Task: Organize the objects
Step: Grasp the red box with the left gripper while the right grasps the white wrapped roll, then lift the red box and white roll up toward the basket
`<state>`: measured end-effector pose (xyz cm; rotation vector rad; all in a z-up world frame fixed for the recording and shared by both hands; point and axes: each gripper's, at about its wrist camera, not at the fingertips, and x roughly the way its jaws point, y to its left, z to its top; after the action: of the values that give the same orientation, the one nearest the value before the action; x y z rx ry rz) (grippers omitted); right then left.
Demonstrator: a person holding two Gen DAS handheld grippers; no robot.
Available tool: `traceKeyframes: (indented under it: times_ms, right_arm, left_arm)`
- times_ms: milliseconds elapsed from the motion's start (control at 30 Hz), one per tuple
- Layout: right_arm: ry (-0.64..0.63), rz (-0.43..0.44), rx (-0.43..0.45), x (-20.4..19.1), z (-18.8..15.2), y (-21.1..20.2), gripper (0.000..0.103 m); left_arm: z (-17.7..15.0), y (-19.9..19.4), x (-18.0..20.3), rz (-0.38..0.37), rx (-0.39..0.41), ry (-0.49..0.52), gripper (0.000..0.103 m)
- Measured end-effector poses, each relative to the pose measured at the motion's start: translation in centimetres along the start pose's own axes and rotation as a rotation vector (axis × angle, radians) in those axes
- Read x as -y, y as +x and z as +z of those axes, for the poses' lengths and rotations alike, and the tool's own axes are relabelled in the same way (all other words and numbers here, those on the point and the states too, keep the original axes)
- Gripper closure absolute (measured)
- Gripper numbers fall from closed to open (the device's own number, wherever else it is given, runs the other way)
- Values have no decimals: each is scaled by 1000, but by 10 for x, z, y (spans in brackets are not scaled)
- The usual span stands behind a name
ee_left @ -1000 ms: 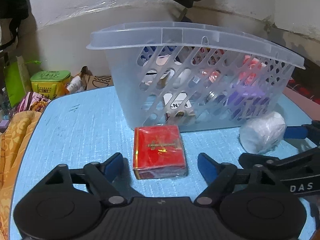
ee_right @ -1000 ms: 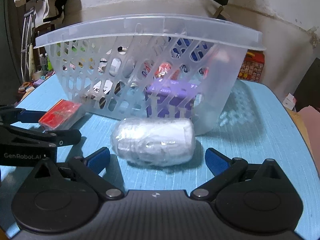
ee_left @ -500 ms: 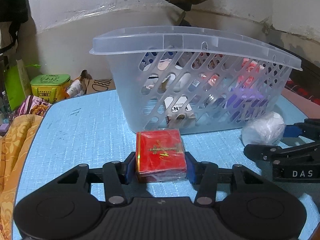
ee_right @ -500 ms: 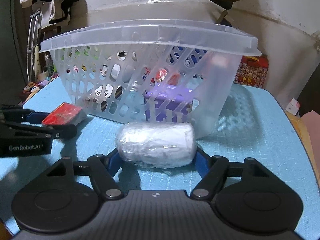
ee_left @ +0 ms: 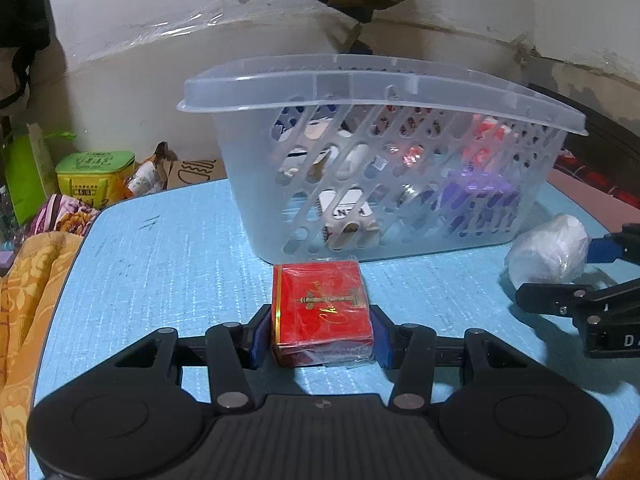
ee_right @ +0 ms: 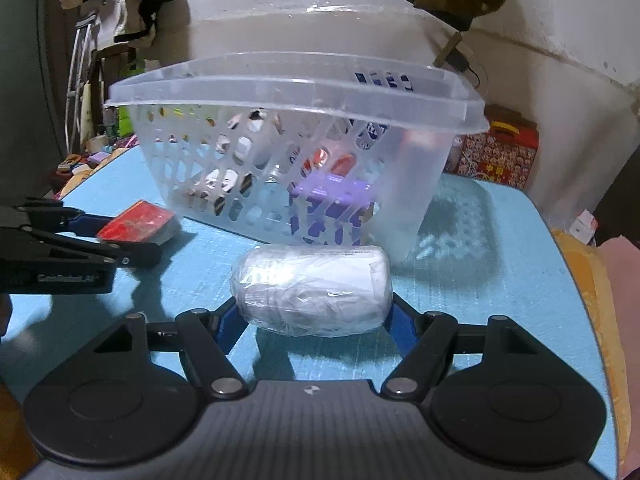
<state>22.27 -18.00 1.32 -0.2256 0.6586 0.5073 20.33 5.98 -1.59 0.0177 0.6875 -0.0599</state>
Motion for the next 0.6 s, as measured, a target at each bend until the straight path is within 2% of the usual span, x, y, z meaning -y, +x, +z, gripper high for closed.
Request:
traceKeyframes:
  times_ms: [233, 600]
  right_arm:
    - [-30, 11, -4, -8, -6, -12, 28]
    - [26, -7, 39, 9, -6, -29, 28]
  left_arm:
    - [-2, -14, 7, -18, 22, 21, 50]
    - [1, -29, 14, -33, 56, 39, 50]
